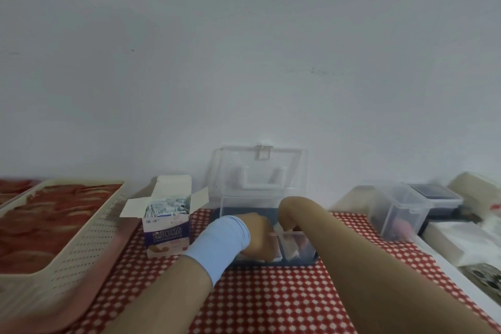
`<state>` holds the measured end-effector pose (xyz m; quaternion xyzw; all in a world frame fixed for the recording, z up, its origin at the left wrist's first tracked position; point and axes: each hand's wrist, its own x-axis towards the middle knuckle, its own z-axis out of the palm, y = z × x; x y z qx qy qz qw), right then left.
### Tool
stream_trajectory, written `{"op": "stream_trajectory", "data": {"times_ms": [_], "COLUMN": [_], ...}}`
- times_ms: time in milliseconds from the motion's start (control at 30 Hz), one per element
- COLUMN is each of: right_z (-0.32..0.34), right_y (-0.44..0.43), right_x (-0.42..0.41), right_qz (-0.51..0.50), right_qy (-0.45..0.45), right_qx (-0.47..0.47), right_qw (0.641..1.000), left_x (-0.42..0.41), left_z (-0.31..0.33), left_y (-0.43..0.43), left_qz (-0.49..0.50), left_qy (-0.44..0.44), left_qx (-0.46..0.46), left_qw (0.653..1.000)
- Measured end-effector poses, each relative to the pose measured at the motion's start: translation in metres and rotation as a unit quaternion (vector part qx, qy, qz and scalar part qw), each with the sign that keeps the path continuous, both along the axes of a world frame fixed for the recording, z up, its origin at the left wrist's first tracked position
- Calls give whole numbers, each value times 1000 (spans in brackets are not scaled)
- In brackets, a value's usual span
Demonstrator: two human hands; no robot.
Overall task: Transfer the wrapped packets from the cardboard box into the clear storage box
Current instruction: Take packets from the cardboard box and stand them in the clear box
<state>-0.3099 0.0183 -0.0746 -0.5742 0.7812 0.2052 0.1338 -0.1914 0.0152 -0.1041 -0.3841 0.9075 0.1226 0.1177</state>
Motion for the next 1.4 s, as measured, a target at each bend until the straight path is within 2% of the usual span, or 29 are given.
{"op": "stream_trajectory", "data": {"times_ms": [133,633,1067,1133,1267,1400], "right_z": [2,4,4,12,38,59], "right_y": [1,14,15,18,12,7], "right_x": [3,2,-3,-5,-10,-1], "right_qz": [22,27,-4,-13,-83,-33], "right_qy": [25,-3,-62,-83,-217,-302], "right_qx": [-6,-55,-65,-73,-116,-200], "right_qw": [999,998,996,994,966,932], "left_x": [-1,1,3,6,24,66], "left_z": [-2,0,6,5,27,63], "left_y": [0,3,9,7,4,0], "left_qz": [3,13,6,10,3,53], "left_qy": [6,17,8,21,83,219], "left_qx": [-4,-7,-4,1,-28,-37], "left_qw": [1000,1000,1000,1000,996,973]}}
